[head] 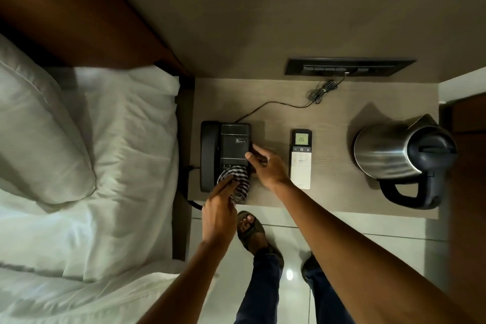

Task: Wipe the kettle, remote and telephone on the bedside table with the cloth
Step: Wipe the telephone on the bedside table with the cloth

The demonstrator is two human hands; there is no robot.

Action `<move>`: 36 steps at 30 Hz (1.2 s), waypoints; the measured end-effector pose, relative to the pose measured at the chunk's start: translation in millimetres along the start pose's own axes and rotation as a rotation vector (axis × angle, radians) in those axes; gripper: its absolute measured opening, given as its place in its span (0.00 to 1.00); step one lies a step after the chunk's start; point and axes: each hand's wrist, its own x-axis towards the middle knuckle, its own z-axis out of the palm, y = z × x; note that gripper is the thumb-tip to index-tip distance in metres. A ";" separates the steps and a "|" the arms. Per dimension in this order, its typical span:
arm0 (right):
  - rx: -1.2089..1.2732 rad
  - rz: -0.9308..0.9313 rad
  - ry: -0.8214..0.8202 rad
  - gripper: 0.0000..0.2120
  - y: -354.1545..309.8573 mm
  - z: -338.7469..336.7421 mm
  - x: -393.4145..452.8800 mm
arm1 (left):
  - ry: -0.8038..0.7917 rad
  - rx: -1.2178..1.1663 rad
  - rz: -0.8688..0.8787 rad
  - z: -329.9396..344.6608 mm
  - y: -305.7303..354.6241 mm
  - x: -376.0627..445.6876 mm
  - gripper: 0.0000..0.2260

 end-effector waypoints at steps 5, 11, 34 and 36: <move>0.215 0.133 -0.038 0.18 3.4 1.8 -1.8 | 0.178 -0.191 0.030 -8.9 39.7 65.7 0.21; 0.157 0.106 -0.062 0.26 2.6 4.0 2.2 | -0.035 0.271 0.188 0.4 30.4 109.9 0.26; 0.433 0.124 -0.081 0.23 -69.0 -77.0 -76.0 | 0.013 -0.213 -0.105 -40.6 132.6 44.0 0.14; 0.571 0.065 -0.086 0.29 -78.7 -105.1 -88.4 | 0.036 -0.443 -0.164 -44.6 167.4 46.7 0.11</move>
